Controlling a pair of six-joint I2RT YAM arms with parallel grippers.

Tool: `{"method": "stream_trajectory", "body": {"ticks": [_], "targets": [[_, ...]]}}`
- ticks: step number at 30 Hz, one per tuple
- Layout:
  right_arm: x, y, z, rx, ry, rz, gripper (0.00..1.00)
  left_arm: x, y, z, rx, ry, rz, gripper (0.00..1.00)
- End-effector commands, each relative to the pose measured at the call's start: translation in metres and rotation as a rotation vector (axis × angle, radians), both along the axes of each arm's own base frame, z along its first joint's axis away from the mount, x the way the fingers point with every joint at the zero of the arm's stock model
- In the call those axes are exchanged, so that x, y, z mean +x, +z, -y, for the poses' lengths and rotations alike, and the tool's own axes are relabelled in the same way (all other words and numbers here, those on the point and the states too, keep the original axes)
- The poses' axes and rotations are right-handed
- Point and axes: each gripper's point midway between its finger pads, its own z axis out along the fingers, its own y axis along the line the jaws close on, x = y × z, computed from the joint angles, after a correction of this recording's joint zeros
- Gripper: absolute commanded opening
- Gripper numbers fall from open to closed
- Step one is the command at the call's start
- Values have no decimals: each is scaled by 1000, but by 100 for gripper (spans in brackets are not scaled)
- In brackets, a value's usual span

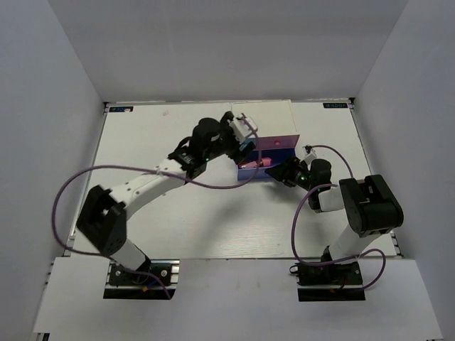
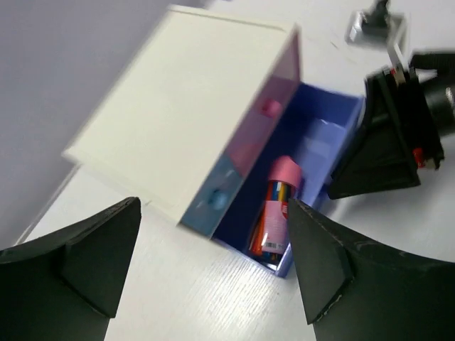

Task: Sort the stationery into containers
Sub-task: Close the drawer

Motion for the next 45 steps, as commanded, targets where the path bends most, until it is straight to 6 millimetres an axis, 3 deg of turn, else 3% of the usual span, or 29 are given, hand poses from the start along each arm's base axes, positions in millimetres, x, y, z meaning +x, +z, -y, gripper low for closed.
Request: {"method": "stream_trajectory", "body": {"ticks": [1,2,3,4,5,7,8,11,12,15,31,45], "targets": [[18,14,-3,2,8,77,61,-3,54,-49,-180,259,50,93],[19,11,-3,-3,9,70,61,-6,53,-59,-187,298,48,93],[23,11,-2,-2,2,68,61,-12,35,-71,-165,334,18,94],[25,5,-3,-8,5,55,60,-17,46,-88,-198,373,29,94],[27,6,-3,-10,3,59,60,-22,33,-99,-208,416,-3,94],[30,4,-4,-9,4,57,60,-35,36,-115,-234,452,-11,94],[34,8,-5,-9,4,70,60,-39,24,-124,-229,483,-32,94],[39,12,-8,-6,15,90,60,-51,7,-139,-273,545,-88,94],[40,12,-9,-5,20,91,60,-57,12,-144,-318,558,-97,94],[45,15,-10,-7,29,110,60,-63,1,-153,-339,590,-119,94],[52,17,-13,5,29,119,37,-69,-6,-154,-341,600,-151,96],[86,26,-20,18,13,150,36,-68,-4,-155,-348,610,-153,96]]}}
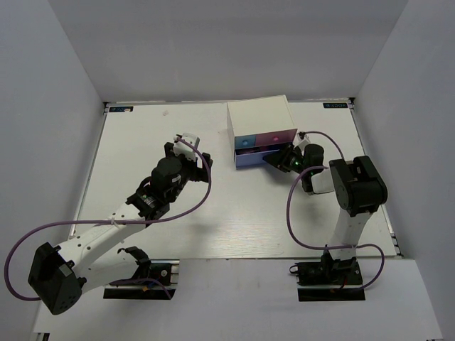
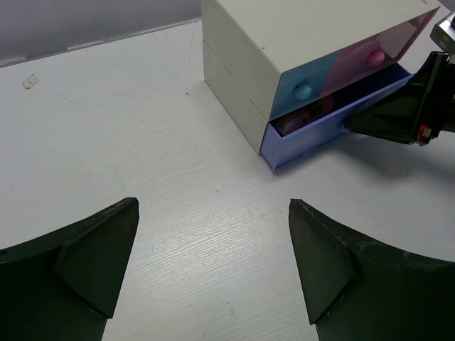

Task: Sort the stationery into containers
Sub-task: Close the drawer

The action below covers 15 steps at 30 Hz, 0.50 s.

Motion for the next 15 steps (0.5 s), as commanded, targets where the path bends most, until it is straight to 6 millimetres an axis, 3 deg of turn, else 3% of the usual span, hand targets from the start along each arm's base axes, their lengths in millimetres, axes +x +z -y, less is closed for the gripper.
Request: {"method": "stream_trajectory", "body": {"ticks": [1,15], "targets": [[23,28,-6,25,-6,111,36,-2,8,-4,-18,18,12,96],[44,24,-14,29,-4,126,41,1,17,-2,-3,14,21,96]]}}
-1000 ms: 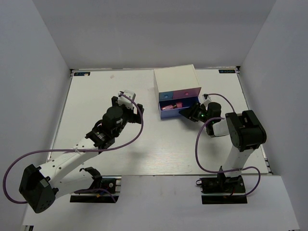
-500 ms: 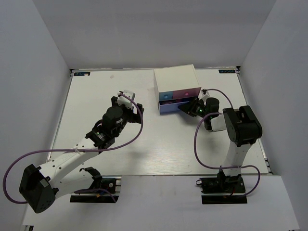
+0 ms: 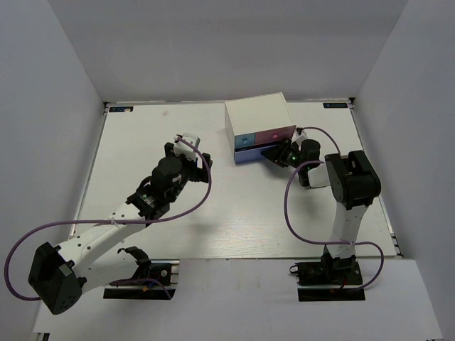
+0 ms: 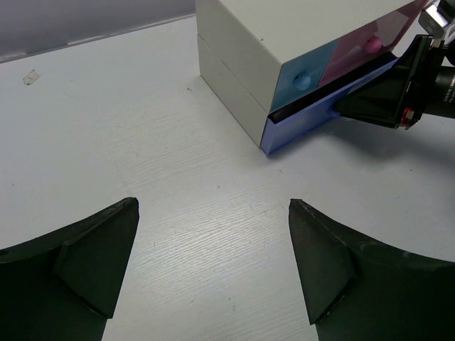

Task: Sort the stationery into containers
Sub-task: Close the drawer

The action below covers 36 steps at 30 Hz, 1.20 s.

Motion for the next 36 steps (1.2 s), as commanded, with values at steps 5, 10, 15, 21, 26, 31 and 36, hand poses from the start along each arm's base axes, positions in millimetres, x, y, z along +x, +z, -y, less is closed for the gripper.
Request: {"method": "stream_trajectory", "body": {"ticks": [5,10,15,21,26,31,36], "targets": [[12,28,-9,51,4,93,45,3,17,0,-16,13,22,96],[13,33,-10,101,-18,66,46,3,17,0,-16,13,22,96],[16,35,-12,111,-31,57,45,3,17,0,-16,13,22,97],[8,27,-7,98,-59,25,43,0,18,-1,-42,17,22,100],[3,24,-3,102,-81,0,43,0,21,0,-57,19,25,100],[10,29,-3,118,-100,0,43,1,17,2,-51,10,16,100],[27,31,-4,136,-133,-15,43,1,19,2,-51,10,16,100]]}}
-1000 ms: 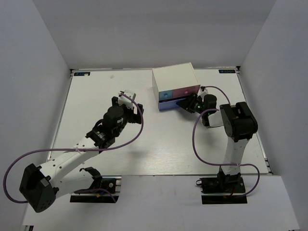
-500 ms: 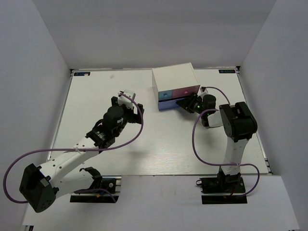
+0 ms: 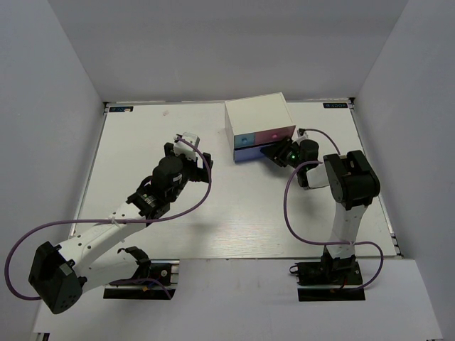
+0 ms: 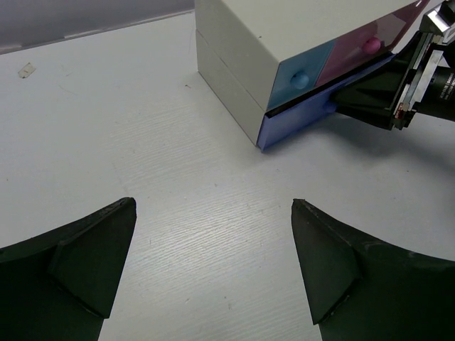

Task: Sort the stationery into containers
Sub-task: Close the drawer, then move the container

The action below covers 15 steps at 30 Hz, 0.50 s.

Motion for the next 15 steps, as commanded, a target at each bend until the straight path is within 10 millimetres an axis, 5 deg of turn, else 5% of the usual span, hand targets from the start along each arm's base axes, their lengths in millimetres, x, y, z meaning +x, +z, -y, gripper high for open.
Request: {"method": "stream_trajectory", "body": {"ticks": [1,9,15], "targets": [[23,27,-3,33,-40,74,43,1,25,2,-43,4,39,100],[27,29,-1,39,-55,75,43,3,19,4,-31,4,25,100],[3,22,-4,17,4,78,43,4,17,7,-31,-5,23,100]]}}
